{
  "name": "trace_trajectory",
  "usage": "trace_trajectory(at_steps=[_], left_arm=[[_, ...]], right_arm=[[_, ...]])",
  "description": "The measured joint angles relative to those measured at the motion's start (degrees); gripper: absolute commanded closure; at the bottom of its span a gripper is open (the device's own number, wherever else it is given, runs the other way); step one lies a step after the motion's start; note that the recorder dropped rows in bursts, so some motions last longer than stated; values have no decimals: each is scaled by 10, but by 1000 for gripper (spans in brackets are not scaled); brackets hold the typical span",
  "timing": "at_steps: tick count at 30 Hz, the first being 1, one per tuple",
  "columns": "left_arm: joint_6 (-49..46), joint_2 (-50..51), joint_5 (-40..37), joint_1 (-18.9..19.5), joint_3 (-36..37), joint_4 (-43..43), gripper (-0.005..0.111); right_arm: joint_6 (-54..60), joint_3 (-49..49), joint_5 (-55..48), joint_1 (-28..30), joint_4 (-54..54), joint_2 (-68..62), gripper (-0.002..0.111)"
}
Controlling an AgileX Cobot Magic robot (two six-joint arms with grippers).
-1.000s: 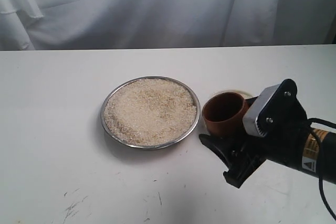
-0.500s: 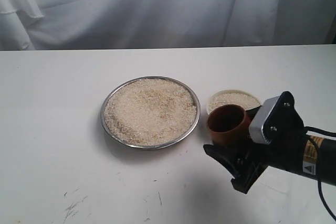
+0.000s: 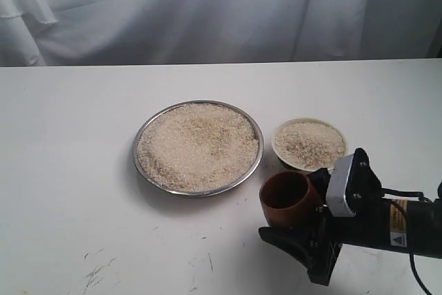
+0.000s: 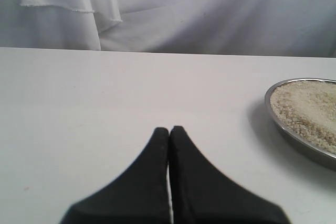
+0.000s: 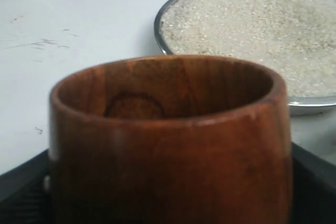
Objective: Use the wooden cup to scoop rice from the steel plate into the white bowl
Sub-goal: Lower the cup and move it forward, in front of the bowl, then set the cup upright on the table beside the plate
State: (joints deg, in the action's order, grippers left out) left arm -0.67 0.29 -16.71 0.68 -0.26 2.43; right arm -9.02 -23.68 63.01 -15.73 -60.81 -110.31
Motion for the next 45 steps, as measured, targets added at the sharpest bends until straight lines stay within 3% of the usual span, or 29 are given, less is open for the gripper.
trace_trajectory(at_steps=[13, 45], left_arm=[[0, 0, 0, 0, 0, 0, 107], [0, 0, 0, 0, 0, 0, 107]], right_arm=[[-1, -41, 26, 0, -28, -27, 108], [-31, -152, -24, 0, -118, -58, 108]])
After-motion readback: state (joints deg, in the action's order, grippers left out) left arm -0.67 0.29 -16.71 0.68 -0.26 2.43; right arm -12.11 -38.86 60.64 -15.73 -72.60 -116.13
